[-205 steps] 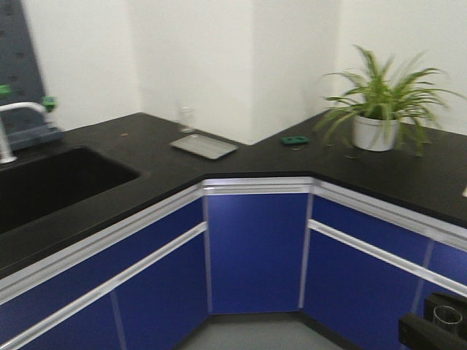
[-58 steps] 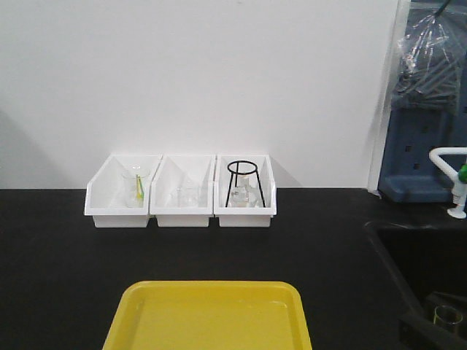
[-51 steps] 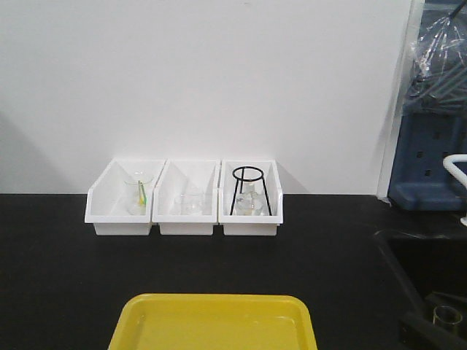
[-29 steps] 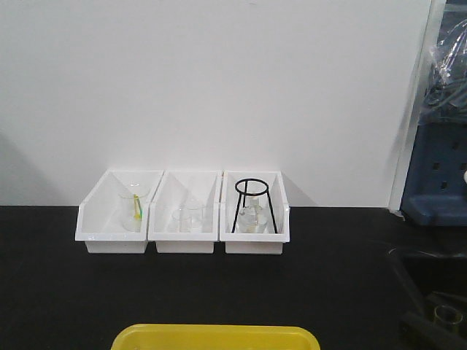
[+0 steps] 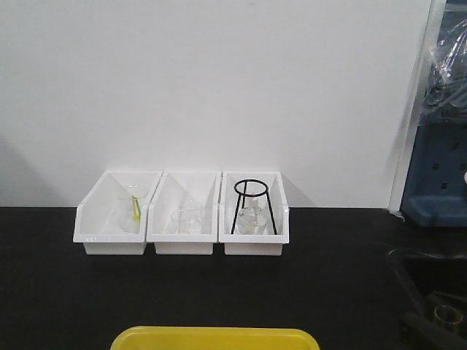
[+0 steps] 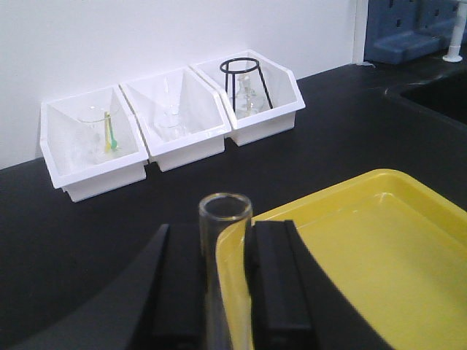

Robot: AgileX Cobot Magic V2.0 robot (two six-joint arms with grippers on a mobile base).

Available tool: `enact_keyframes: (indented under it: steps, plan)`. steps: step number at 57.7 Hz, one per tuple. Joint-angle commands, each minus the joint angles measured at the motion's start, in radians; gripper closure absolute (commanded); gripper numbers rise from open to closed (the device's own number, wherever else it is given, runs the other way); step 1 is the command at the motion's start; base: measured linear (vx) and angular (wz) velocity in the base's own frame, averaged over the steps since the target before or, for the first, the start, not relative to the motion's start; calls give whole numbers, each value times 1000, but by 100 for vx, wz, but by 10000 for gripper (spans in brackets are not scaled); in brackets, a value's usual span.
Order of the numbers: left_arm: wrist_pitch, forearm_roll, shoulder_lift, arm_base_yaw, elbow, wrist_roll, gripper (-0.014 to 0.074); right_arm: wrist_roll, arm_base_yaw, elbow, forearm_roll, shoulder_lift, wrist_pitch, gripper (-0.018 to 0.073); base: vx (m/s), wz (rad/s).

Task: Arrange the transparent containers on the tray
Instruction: 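Lower the left gripper's tube into the yellow tray and open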

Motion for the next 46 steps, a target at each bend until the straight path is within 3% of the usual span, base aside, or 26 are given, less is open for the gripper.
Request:
enact_keyframes:
  steps: [1, 27, 33, 42, 46]
  plan:
    - [-79, 2, 7, -3, -39, -7, 594, -9, -1, -35, -19, 0, -83, 571, 0, 0]
    - [-76, -2, 7, -3, -39, -8, 594, -9, -1, -35, -19, 0, -81, 571, 0, 0]
    - [-77, -65, 8, -3, -39, -20, 594, -9, -1, -35, -20, 0, -81, 571, 0, 0]
    - [-65, -182, 99, -3, -40, -124, 594, -9, -1, -35, -26, 0, -85, 571, 0, 0]
    - [-55, -193, 183, -3, -60, -175, 594, -9, -1, -35, -44, 0, -89, 571, 0, 0]
